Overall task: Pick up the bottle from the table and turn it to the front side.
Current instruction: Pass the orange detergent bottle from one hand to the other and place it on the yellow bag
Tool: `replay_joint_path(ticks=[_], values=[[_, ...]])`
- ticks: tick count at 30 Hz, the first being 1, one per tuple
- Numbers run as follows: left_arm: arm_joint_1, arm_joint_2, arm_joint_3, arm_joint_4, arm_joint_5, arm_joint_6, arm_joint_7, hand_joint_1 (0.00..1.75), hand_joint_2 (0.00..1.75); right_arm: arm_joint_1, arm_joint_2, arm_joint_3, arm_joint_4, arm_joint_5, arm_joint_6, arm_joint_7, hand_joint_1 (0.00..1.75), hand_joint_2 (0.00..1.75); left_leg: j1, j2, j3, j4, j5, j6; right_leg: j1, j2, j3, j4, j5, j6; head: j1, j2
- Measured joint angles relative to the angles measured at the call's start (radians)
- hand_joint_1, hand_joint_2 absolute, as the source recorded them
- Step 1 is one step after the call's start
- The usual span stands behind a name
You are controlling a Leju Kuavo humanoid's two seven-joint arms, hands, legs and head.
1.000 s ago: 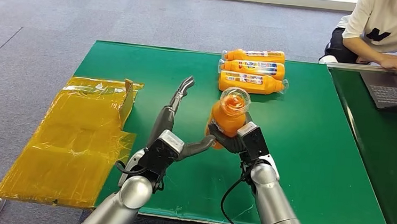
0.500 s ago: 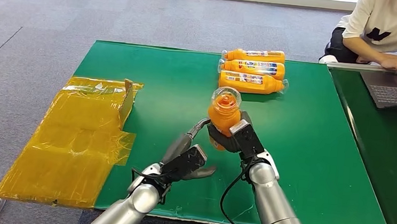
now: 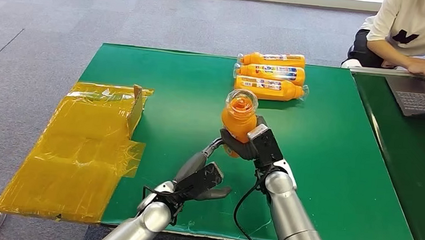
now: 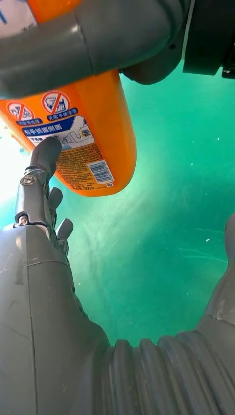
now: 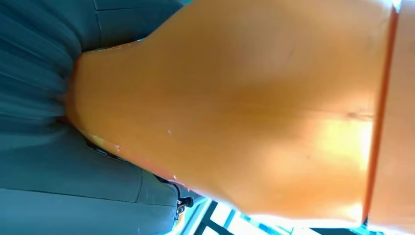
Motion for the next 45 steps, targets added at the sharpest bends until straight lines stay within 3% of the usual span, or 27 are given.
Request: replay_joint_path(ticks=[16,28,45], values=[[-0.007,-0.025,0.020,0.014,0.030,0.012,0.000,0.00,1.75,0.053,0.045,-0.038,0.039,-0.215,0.098,-0.028,1.75,1.75,0.000,0.000,0.000,0.000,0.000,0.000,0.000,0.000,0.000,0.000,0.000,0.000,0.000,0.000],[-0.046,-0.035,0.088,0.011,0.075,0.067,0.003,0.00,1.75,0.069,0.091,0.066,-0.041,-0.194,0.091,0.063,1.75,1.75,0.000,0.000,0.000,0.000,0.000,0.000,0.000,0.000,0.000,0.001,0.000,0.000,0.000,0.000],[-0.059,-0.037,0.151,0.029,0.082,0.066,-0.008,0.00,1.75,0.034,0.093,0.163,-0.085,-0.195,0.062,0.104,1.75,1.75,0.000,-0.001,-0.001,0.000,0.001,0.000,0.000,0.000,0.000,0.001,0.000,0.000,0.000,0.000]])
